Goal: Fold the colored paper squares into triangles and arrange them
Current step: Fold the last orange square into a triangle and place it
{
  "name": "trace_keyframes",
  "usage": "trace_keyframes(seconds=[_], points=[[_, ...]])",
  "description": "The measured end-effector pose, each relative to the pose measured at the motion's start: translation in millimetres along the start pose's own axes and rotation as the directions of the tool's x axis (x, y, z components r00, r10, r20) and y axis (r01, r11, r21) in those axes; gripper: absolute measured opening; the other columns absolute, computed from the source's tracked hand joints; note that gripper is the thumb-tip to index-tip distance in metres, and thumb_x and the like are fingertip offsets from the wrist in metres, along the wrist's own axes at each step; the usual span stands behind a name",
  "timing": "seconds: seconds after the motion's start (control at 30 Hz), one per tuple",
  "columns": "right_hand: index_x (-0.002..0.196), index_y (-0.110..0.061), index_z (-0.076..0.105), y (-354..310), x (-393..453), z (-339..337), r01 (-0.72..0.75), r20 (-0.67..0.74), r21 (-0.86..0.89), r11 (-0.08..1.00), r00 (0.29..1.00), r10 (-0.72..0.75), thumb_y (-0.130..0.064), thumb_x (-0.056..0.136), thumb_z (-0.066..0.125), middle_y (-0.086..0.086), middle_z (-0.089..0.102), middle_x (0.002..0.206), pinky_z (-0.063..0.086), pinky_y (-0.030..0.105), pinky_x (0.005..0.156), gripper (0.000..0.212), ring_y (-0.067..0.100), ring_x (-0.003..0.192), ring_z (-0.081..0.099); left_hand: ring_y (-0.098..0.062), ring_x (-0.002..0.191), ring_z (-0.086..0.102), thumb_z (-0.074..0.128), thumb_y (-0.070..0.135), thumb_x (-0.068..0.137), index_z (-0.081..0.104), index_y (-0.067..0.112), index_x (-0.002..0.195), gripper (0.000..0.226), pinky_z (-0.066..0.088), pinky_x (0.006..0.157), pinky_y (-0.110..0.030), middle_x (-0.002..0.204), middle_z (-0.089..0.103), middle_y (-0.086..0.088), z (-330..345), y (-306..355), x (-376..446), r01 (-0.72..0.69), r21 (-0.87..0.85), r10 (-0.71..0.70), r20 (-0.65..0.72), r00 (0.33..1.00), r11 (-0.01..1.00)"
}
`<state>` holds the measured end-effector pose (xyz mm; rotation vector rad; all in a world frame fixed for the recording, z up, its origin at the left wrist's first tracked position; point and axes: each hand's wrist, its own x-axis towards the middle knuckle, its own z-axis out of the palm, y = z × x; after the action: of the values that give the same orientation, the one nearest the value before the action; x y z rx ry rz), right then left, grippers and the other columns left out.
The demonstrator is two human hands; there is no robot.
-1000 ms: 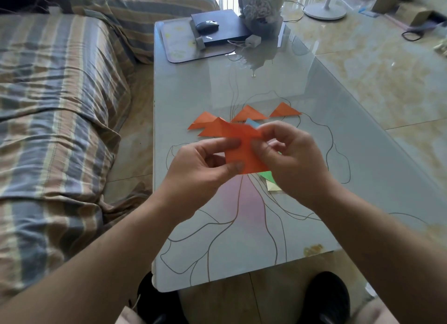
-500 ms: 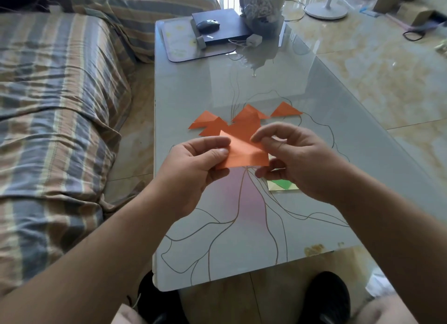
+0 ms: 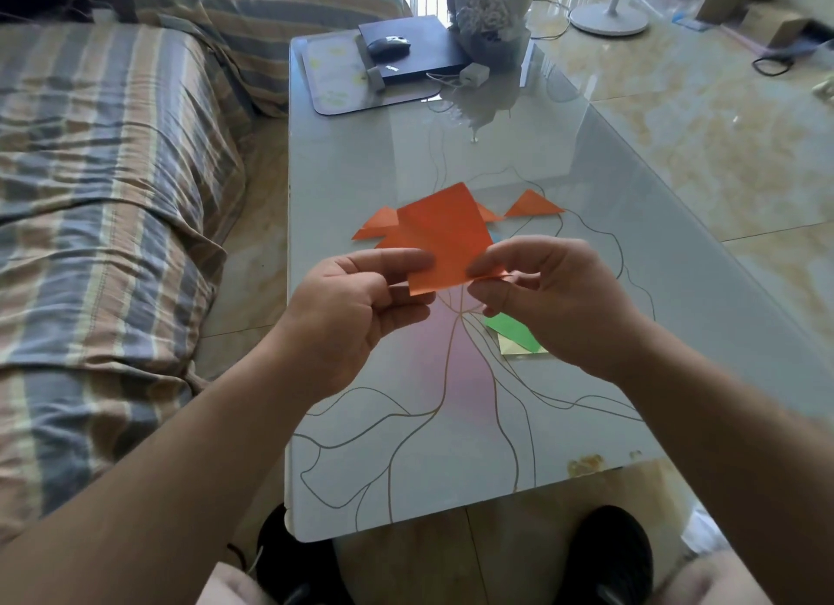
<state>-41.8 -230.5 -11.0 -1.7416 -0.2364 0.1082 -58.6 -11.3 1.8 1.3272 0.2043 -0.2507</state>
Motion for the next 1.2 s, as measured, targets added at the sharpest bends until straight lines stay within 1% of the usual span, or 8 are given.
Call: trace_keyframes(seconds=[0.17,0.23,0.37,0.5,0.73,0.83,1.0,1.2], points=[[0.093,-0.014,0.08,-3.9,-0.8,1.8,0.014,-0.03,0.018,1.0,0.999,-0.013,-0.007,0.086,0.081,0.0,0.072,0.076,0.061,0.048,0.078,0.01,0.045,0.077,0.068,-0.022,0.1,0.076,0.059,-0.02,0.091,0.076,0.015,0.105,0.041,0.06,0.093,-0.035,0.099,0.08,-0.007,-8.5,-4.7,-2.6,-0.254,0.354,0.22,0.133,0.966,0.9],[0.094,-0.012,0.079,-5.4,-1.0,3.7,0.014,-0.053,0.029,0.999,0.998,-0.012,-0.008,0.086,0.081,0.0,0.072,0.076,0.059,0.042,0.073,0.009,0.044,0.076,0.067,-0.023,0.099,0.077,0.074,-0.005,0.089,0.077,0.016,0.107,0.028,0.059,0.095,-0.037,0.097,0.081,-0.005,-5.2,-7.6,-4.6,-0.298,0.367,0.275,0.115,0.955,0.881],[0.089,-0.016,0.08,-7.4,-1.6,9.0,0.035,-0.096,0.03,0.999,0.995,-0.032,-0.01,0.085,0.082,0.003,0.073,0.077,0.059,0.048,0.072,0.008,0.043,0.075,0.067,-0.021,0.084,0.075,0.08,0.004,0.084,0.079,0.018,0.097,0.019,0.061,0.089,-0.039,0.088,0.079,-0.004,4.7,-13.1,-6.0,-0.329,0.288,0.344,0.0,0.939,0.899],[0.082,-0.024,0.078,-8.0,-2.3,12.3,0.039,-0.136,0.05,0.998,0.99,-0.031,-0.013,0.082,0.084,0.004,0.075,0.077,0.06,0.05,0.073,0.012,0.045,0.075,0.067,-0.027,0.083,0.073,0.08,0.017,0.077,0.077,0.011,0.097,0.021,0.062,0.086,-0.044,0.087,0.077,-0.011,9.5,-15.5,-5.0,-0.27,0.143,0.278,-0.039,0.96,0.952],[0.079,-0.025,0.072,-4.4,-4.1,16.6,0.04,-0.168,0.054,0.998,0.985,-0.03,-0.034,0.073,0.086,0.012,0.072,0.079,0.059,0.059,0.073,0.018,0.042,0.073,0.069,-0.024,0.086,0.075,0.078,0.019,0.075,0.072,0.008,0.094,0.022,0.062,0.083,-0.035,0.086,0.076,-0.012,14.2,-16.7,-6.4,-0.21,0.02,0.211,-0.089,0.973,0.977],[0.079,-0.02,0.071,-2.0,-4.2,17.6,0.025,-0.193,0.115,0.993,0.981,-0.002,-0.024,0.078,0.089,0.021,0.07,0.082,0.055,0.062,0.071,0.018,0.05,0.071,0.062,-0.023,0.083,0.076,0.079,0.014,0.071,0.066,0.006,0.096,0.029,0.061,0.08,-0.034,0.085,0.075,-0.012,15.9,-16.1,-5.6,-0.162,-0.091,0.152,-0.103,0.983,0.983],[0.088,-0.016,0.049,-5.5,-5.9,23.5,-0.071,-0.166,0.404,0.912,0.975,0.15,-0.022,0.068,0.087,0.006,0.065,0.068,0.057,0.042,0.073,0.043,0.026,0.066,0.062,-0.027,0.081,0.075,0.081,0.01,0.067,0.053,0.013,0.107,0.049,0.062,0.078,-0.033,0.085,0.074,-0.015,18.0,-13.7,-7.7,-0.071,-0.219,0.047,-0.116,0.992,0.973],[0.108,-0.019,0.054,-4.0,-5.6,28.3,-0.212,-0.081,0.539,0.815,0.95,0.301,-0.019,0.065,0.086,0.006,0.065,0.073,0.056,0.036,0.071,0.054,0.023,0.066,0.063,-0.024,0.075,0.075,0.082,0.011,0.071,0.052,0.012,0.126,0.062,0.063,0.074,-0.033,0.089,0.072,-0.015,21.5,-12.5,-7.6,0.023,-0.312,-0.07,-0.14,0.988,0.95]])
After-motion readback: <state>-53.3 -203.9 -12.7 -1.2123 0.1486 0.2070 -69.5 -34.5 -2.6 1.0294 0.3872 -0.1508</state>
